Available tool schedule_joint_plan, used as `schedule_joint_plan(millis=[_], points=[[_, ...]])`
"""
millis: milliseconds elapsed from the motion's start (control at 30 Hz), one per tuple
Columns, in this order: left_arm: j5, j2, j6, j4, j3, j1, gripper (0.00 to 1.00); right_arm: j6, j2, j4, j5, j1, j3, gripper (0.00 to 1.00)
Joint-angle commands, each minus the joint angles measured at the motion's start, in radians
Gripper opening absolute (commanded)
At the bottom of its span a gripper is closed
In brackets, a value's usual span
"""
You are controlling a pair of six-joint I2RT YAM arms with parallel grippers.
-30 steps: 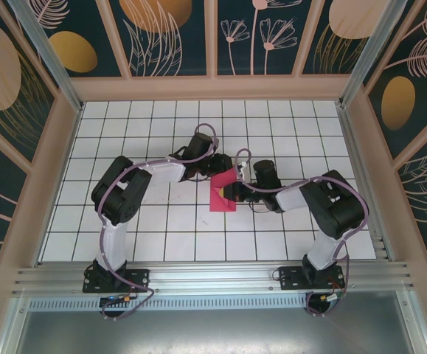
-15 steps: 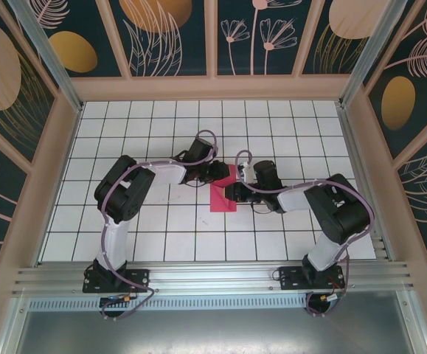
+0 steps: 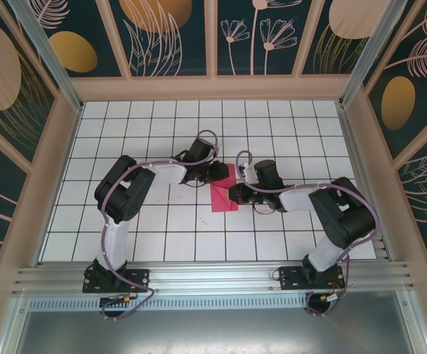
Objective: Fold a paper plane with a square sheet of paper (pick it up from the middle)
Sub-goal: Fold the triangle a second time at the center of the table.
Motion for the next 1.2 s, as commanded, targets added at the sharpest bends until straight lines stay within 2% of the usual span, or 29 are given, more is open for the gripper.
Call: schedule_joint_plan(millis=[0,233,333,467,867,1167], points=[[-0.045,0.003,0.043,-0.081,0.024,0.004,0.33,-0.015,0.032,-0.025,-0.043,-0.024,0.036,0.02],[-0.079,-0.045,0.082,-0.111,0.064,0.003,0.39,0.018,0.056,0.018,-0.123,-0.041,0.037,0.01],[-0.112,-0.065,0.094,-0.127,0.076,0.004,0.41,0.015,0.056,0.01,-0.116,-0.043,0.038,0.0],[-0.127,-0.037,0.106,-0.145,0.125,0.004,0.41,0.028,0.068,0.031,-0.151,-0.048,0.039,0.0],[-0.034,0.12,0.124,-0.179,0.257,0.004,0.41,0.058,0.07,0.061,-0.209,-0.046,0.042,0.0],[-0.007,0.115,0.138,-0.188,0.249,0.002,0.41,0.038,0.083,0.053,-0.24,-0.037,0.056,0.0]])
